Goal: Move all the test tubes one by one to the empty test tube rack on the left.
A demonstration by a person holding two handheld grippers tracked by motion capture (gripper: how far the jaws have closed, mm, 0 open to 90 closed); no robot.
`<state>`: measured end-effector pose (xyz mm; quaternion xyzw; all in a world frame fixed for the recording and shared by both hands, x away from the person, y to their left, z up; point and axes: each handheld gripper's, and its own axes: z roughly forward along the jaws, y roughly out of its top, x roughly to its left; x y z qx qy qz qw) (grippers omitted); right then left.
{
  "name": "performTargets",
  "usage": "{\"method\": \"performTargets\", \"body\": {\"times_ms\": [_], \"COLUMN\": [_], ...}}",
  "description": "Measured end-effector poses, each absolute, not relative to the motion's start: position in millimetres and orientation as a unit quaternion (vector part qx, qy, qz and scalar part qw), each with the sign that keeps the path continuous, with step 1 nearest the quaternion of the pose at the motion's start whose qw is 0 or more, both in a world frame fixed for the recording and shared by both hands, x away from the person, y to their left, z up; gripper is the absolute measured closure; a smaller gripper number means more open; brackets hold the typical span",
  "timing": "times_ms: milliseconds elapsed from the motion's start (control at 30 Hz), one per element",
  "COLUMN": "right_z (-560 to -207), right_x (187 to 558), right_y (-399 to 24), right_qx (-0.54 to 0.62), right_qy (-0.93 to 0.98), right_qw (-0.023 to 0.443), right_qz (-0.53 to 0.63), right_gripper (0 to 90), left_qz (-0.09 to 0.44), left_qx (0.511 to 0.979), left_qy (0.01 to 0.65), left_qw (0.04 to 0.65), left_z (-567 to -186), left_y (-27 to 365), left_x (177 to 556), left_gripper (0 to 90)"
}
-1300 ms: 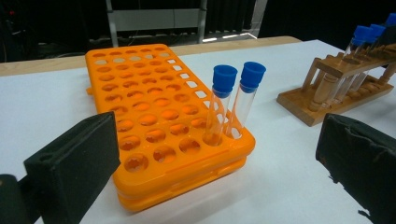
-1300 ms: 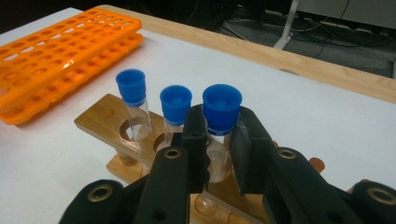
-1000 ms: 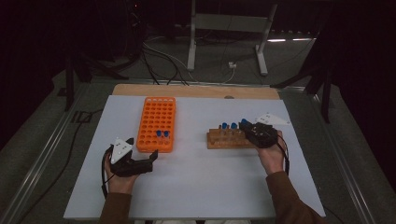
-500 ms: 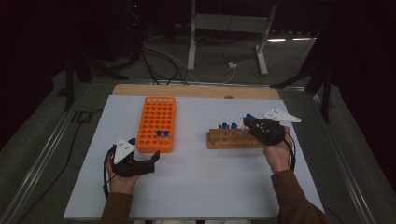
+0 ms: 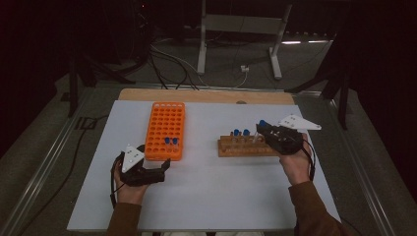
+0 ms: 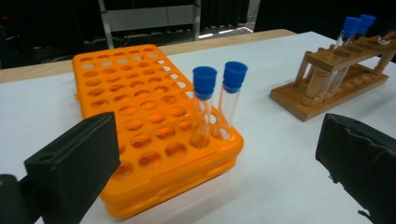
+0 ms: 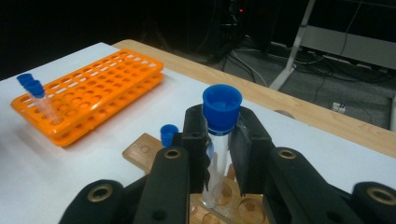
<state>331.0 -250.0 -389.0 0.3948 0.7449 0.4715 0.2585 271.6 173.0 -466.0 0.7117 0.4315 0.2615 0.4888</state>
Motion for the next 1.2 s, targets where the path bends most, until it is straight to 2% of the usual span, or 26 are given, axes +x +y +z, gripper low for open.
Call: {"method": "performTargets", "body": {"times_ms": [833,1200], "right_z": [-396,-400], "right_x": [318,316], "right_y": [-207,-184], "right_qx": [0.352,0.333], "right_qy": [0.772,0.783], "right_qw": [0.213,0.186], "right_qz": [0.485,0.491], "right_gripper": [77.1,77.0], "left_qz": [0.242,0.221], "left_qx": [0.729,0.744], "left_qy": [0.398,0.373], "left_qw": [0.501,0.509], "left_z": [-448,-445], "left_y": [127,100], "left_x": [281,284], "left_gripper": [0.9,6.8]}}
